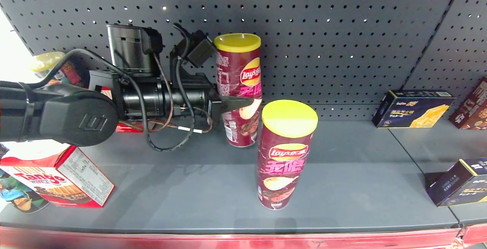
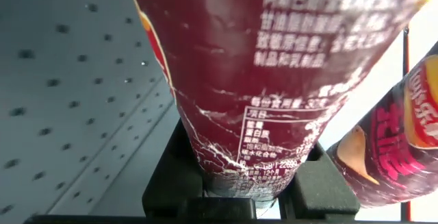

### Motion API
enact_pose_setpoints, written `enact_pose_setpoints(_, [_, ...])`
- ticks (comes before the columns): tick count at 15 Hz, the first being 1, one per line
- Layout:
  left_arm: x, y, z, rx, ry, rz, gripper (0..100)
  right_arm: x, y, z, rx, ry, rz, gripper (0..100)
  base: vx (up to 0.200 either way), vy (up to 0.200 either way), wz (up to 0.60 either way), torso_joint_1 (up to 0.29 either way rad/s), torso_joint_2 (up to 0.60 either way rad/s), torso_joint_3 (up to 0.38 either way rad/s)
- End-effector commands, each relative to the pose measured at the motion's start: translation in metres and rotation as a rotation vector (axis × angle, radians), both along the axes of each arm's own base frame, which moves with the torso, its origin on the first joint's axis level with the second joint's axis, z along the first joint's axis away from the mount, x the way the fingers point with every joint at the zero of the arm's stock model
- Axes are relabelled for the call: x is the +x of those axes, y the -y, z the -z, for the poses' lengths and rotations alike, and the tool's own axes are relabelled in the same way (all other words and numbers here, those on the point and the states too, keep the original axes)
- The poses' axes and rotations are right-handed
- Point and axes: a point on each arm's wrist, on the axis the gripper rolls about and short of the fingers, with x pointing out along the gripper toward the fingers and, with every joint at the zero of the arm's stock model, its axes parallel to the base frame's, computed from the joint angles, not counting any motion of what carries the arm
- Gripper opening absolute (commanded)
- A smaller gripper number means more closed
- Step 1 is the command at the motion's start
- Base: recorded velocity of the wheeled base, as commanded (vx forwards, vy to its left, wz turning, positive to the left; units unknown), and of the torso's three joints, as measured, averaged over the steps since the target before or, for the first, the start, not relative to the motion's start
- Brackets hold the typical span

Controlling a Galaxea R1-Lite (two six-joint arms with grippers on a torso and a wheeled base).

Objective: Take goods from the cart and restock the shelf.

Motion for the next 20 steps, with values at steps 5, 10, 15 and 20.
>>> enact_pose_setpoints(5, [0.024,0.016,0.023,0.042,0.004,0.018,0,0.000,0.000,0.000,-0.001,-0.002,0.000,100,0.000,0.000,0.00,0.000,0.00,0.000])
enact_pose_setpoints(10, [0.040,0.022,0.033,0.045,0.018,0.015,0,0.000,0.000,0.000,-0.001,-0.002,0.000,100,0.000,0.000,0.00,0.000,0.00,0.000])
enact_pose_setpoints(15, [0.050,0.027,0.039,0.038,0.032,0.015,0,0.000,0.000,0.000,-0.001,-0.002,0.000,100,0.000,0.000,0.00,0.000,0.00,0.000])
enact_pose_setpoints(20, [0.058,0.032,0.048,0.031,0.052,0.016,0,0.000,0.000,0.000,-0.001,-0.002,0.000,100,0.000,0.000,0.00,0.000,0.00,0.000])
